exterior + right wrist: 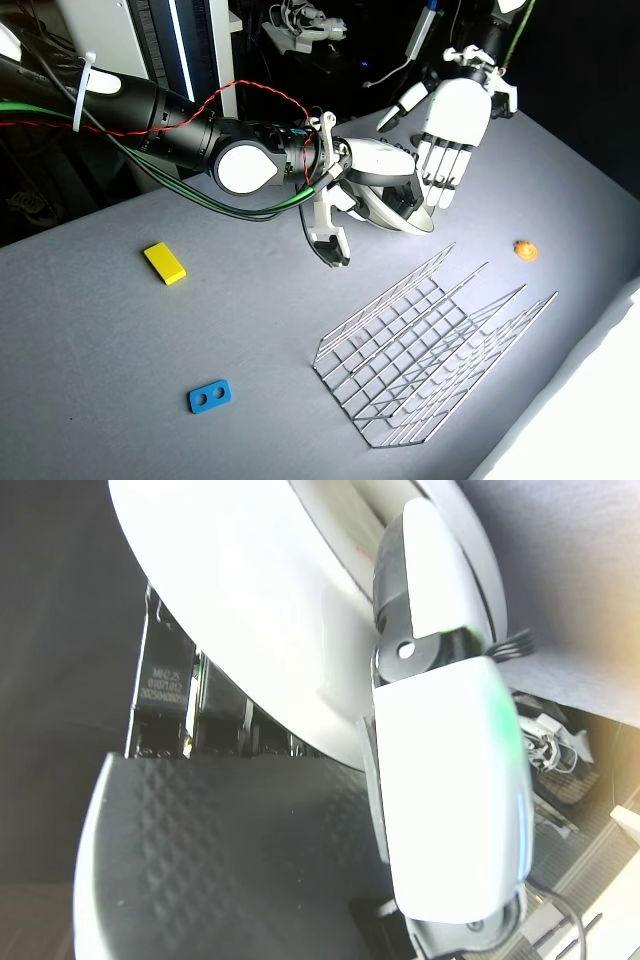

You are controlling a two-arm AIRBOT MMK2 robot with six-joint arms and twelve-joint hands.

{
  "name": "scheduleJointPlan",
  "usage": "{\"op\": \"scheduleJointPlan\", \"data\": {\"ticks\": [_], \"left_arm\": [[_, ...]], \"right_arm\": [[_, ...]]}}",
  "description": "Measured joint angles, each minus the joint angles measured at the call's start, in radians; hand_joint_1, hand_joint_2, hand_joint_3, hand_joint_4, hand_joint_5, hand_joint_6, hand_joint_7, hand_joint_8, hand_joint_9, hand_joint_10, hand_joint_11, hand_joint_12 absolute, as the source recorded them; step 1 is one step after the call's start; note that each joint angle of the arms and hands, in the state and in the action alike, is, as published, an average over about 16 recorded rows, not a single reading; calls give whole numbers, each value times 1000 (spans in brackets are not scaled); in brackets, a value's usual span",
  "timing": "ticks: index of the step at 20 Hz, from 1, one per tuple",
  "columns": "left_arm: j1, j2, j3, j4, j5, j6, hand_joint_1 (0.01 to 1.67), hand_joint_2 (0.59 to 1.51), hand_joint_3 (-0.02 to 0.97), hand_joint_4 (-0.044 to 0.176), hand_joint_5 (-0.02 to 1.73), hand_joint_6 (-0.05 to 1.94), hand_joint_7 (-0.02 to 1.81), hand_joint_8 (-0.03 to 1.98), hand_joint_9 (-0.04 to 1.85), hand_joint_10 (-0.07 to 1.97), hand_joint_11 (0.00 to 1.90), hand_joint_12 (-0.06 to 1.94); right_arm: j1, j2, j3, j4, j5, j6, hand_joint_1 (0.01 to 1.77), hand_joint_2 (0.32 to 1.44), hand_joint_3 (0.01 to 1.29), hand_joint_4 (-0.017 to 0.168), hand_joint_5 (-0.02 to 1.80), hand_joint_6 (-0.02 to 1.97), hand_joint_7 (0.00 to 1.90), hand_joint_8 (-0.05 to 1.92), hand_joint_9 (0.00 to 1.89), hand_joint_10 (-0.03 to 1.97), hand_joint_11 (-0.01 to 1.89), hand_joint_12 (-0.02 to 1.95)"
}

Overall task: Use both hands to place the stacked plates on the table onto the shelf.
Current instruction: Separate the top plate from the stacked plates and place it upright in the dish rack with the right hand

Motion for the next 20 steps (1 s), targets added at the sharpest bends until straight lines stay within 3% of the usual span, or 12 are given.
{"op": "scheduleJointPlan", "data": {"ticks": [4,12,20], "left_arm": [[-22,25,34,-23,-21,0,17,1064,14,1,11,6,17,8,19,7,14,12],[-40,74,89,-67,-59,0,17,1064,14,1,19,5,16,8,18,6,13,12],[-43,106,130,-83,-111,2,17,1059,14,1,22,6,15,9,18,6,14,11]], "right_arm": [[13,14,-22,-1,-5,0,1200,1047,17,-6,658,1019,777,1059,851,1308,761,1379],[64,90,-120,12,-30,-1,1252,1050,16,1,741,1130,845,1098,860,1293,736,1384],[151,225,-245,124,-75,-2,1300,1051,16,3,798,1220,885,1111,865,1283,745,1373]]}}
